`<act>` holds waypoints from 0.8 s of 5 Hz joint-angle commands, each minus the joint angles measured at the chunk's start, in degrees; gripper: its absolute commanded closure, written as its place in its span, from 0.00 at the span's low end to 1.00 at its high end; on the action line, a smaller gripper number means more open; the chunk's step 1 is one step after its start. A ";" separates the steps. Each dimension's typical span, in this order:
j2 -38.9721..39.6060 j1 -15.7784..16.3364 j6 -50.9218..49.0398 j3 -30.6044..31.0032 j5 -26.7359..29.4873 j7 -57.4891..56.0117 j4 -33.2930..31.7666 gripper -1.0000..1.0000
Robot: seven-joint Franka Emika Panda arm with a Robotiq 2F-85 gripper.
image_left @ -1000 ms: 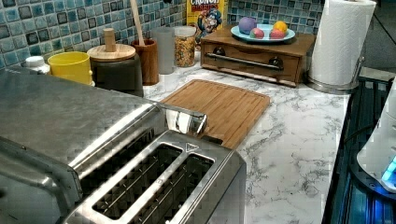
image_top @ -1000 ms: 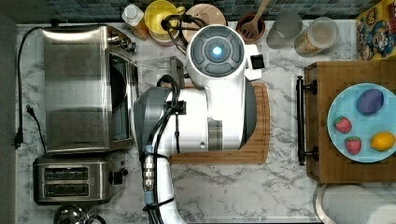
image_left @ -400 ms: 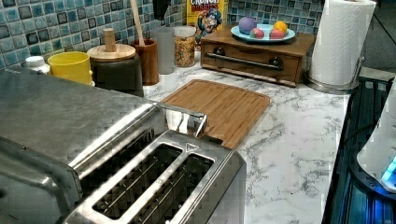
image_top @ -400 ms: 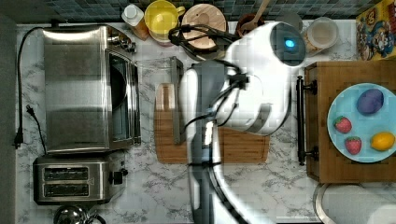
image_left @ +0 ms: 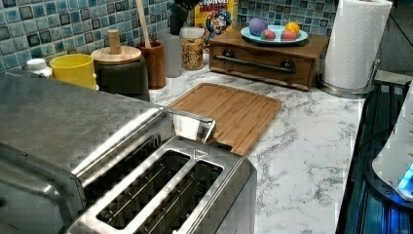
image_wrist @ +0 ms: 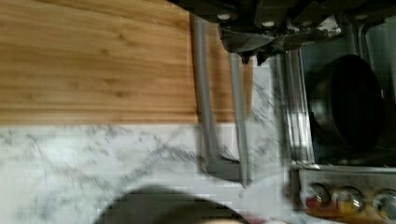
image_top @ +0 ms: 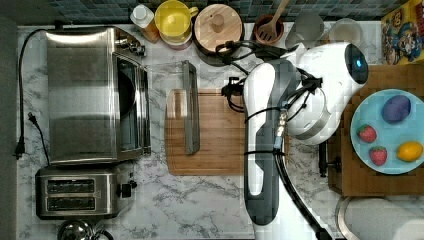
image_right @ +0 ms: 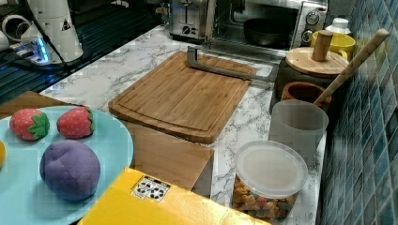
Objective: Close the oven.
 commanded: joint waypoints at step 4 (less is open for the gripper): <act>9.67 -1.78 12.74 3.36 11.21 -14.58 -8.23 1.00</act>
